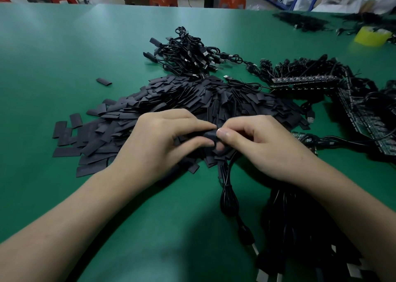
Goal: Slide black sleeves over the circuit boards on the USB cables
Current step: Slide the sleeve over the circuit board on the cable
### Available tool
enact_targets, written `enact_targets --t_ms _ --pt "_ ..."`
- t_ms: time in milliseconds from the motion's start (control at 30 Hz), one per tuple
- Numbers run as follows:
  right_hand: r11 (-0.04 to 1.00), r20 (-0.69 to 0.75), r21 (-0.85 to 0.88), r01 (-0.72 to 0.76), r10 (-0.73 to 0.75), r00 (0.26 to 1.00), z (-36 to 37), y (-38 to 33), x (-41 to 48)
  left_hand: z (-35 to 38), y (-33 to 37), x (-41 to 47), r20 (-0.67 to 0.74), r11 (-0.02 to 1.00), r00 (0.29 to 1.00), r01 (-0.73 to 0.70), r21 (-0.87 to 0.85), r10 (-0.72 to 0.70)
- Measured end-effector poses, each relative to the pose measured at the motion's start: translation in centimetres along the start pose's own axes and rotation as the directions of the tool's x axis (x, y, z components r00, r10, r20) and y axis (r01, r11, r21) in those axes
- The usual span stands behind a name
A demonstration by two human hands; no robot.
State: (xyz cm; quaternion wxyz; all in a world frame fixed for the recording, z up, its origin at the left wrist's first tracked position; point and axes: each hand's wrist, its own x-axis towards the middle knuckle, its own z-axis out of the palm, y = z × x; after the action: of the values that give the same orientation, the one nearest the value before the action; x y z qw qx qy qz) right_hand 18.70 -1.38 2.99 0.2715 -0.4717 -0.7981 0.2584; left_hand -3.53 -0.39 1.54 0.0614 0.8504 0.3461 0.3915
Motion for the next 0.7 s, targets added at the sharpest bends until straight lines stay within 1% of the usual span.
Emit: enact_targets --t_ms 100,167,267,367,433,600,700 --pt "0.997 -0.171 0.034 0.069 -0.062 0.983 -0.2 0.13 0.0 -0.04 -0.1 0.12 -0.055 0.995 0.994 0.088 -0.053 -0.091" --pt "0.986 -0.251 -0.022 0.163 -0.164 0.954 -0.55 0.12 -0.11 -0.2 -0.2 0.18 -0.087 0.985 0.985 0.142 -0.095 -0.15" --pt "0.961 -0.284 -0.133 0.244 -0.272 0.919 -0.68 0.0 -0.28 -0.32 -0.26 0.15 -0.097 0.973 0.976 0.18 -0.144 -0.195" --pt "0.949 -0.33 -0.167 0.267 -0.309 0.892 -0.75 0.14 -0.33 -0.2 -0.05 0.08 -0.102 0.965 0.974 0.183 -0.188 -0.204" --pt "0.941 -0.332 -0.194 0.277 -0.329 0.884 -0.75 0.2 -0.36 -0.1 0.04 0.05 -0.102 0.964 0.974 0.177 -0.198 -0.2" --pt "0.909 -0.301 -0.257 0.329 -0.399 0.866 -0.46 0.27 -0.44 0.11 0.02 0.02 -0.075 0.978 0.986 0.134 -0.159 -0.147" --pt "0.913 -0.301 -0.237 0.333 -0.395 0.868 -0.36 0.16 -0.48 0.1 0.1 0.02 -0.083 0.983 0.988 0.118 -0.144 -0.13"
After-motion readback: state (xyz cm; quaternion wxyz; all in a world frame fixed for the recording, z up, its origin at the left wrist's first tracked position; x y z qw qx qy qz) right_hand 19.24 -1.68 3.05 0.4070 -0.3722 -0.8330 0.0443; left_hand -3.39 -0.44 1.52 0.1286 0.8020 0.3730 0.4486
